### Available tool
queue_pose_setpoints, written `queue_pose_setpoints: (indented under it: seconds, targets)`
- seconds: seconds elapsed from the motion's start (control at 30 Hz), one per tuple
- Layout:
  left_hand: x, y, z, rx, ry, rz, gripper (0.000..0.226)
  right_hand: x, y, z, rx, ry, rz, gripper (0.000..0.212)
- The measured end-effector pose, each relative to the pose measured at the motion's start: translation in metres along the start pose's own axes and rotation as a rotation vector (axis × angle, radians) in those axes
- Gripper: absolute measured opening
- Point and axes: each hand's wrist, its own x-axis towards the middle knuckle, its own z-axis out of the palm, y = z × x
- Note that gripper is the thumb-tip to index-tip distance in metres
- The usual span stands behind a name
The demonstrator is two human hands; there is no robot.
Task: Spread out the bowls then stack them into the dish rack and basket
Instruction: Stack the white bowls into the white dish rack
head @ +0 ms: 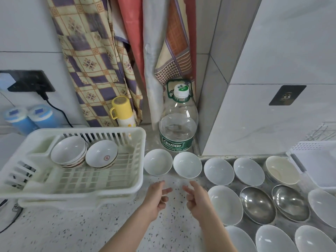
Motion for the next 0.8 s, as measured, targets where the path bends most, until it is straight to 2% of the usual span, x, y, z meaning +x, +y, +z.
queue_pose_setpoints:
  seconds: [0.07,0.17,0.37,0.53,0.7,0.8]
  targets:
    - [0.014,0.003,0.003,-0.076,0.032,-0.006,0.010,0.010,-0.004,0.001,-0.014,0.001,-0.002,0.012]
    - [0.033,0.007,0.005,-0.149,0.087,0.012,0.015,0.022,-0.008,0.004,-0.052,0.012,0.003,0.015]
    - [0.053,0.012,0.006,-0.172,0.158,0.012,0.020,0.039,-0.008,0.009,-0.145,0.051,-0.019,0.024]
    - [0.056,0.017,0.009,-0.231,0.183,0.054,0.025,0.045,-0.008,0.012,-0.134,0.096,-0.132,0.012]
    - [0.052,0.014,0.010,-0.253,0.212,0.090,0.030,0.036,-0.005,0.014,-0.085,0.169,-0.150,0.016]
    - [0.044,0.008,0.008,-0.230,0.212,0.108,0.029,0.020,-0.001,0.013,-0.015,0.146,-0.153,0.018]
